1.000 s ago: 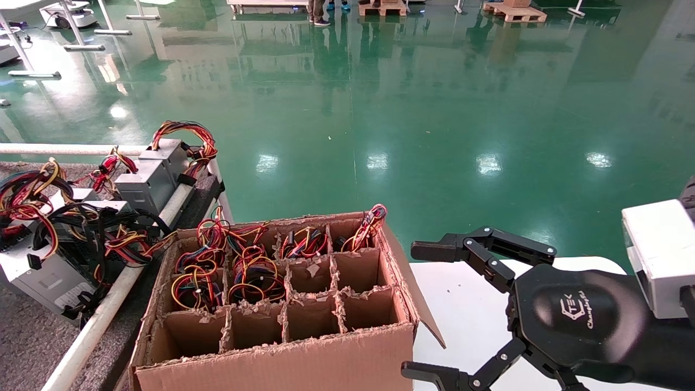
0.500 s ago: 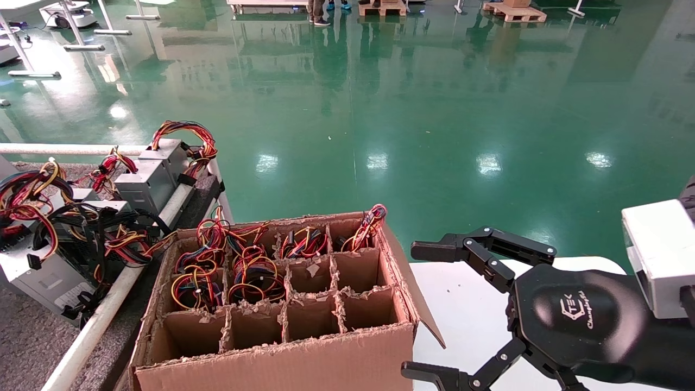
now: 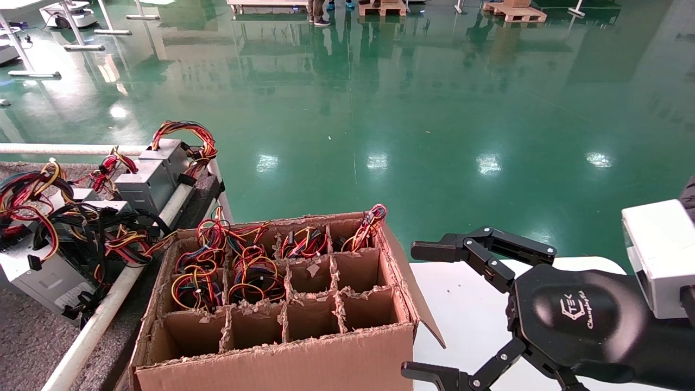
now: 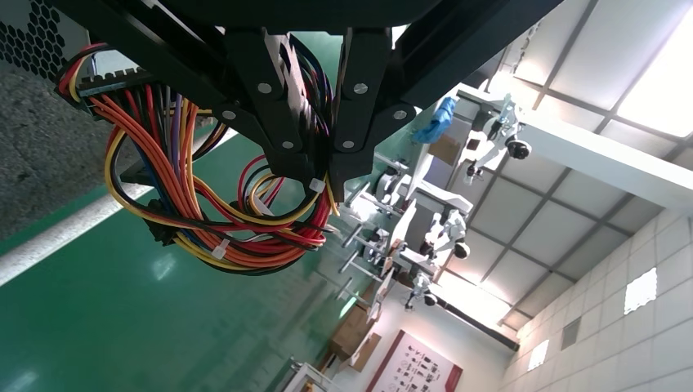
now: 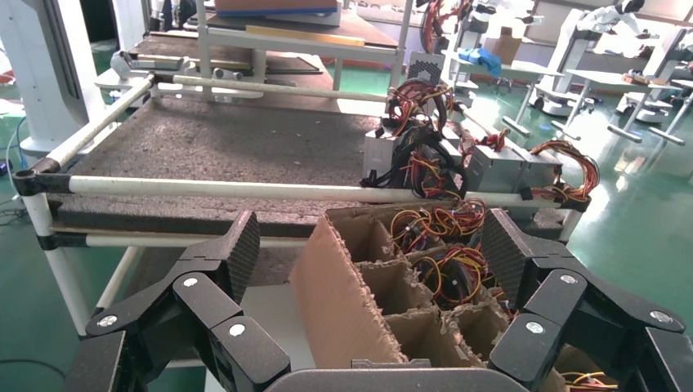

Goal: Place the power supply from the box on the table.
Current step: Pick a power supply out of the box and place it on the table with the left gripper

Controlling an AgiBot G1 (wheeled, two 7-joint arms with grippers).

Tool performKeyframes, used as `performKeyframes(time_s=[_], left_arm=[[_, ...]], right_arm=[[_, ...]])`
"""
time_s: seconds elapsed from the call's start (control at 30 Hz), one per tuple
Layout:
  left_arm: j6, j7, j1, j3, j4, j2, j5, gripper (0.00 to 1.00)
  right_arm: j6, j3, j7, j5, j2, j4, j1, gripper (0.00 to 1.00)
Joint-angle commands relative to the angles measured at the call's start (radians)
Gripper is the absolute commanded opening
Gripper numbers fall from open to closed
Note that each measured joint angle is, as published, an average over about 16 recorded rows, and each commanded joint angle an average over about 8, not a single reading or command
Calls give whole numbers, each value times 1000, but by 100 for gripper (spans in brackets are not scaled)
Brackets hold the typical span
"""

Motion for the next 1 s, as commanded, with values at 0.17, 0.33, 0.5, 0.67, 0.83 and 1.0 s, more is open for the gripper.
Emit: performKeyframes(time_s=[0.17, 0.33, 0.5, 0.67, 0.83, 1.0], left_arm=[[5, -9, 11, 7, 7, 8, 7, 0], [10, -15, 24, 11, 11, 12, 11, 0], [15, -20, 42, 13, 15, 16, 13, 0], [26, -25, 68, 11, 14, 17, 12, 0], [39, -27, 95, 7, 9, 17, 8, 0], [52, -28, 117, 2, 1, 15, 4, 0]], right_arm=[[0, 0, 0, 0, 0, 0, 0, 100], [0, 0, 0, 0, 0, 0, 0, 100], [0, 0, 0, 0, 0, 0, 0, 100], [0, 0, 0, 0, 0, 0, 0, 100], [0, 0, 0, 0, 0, 0, 0, 100], [0, 0, 0, 0, 0, 0, 0, 100]])
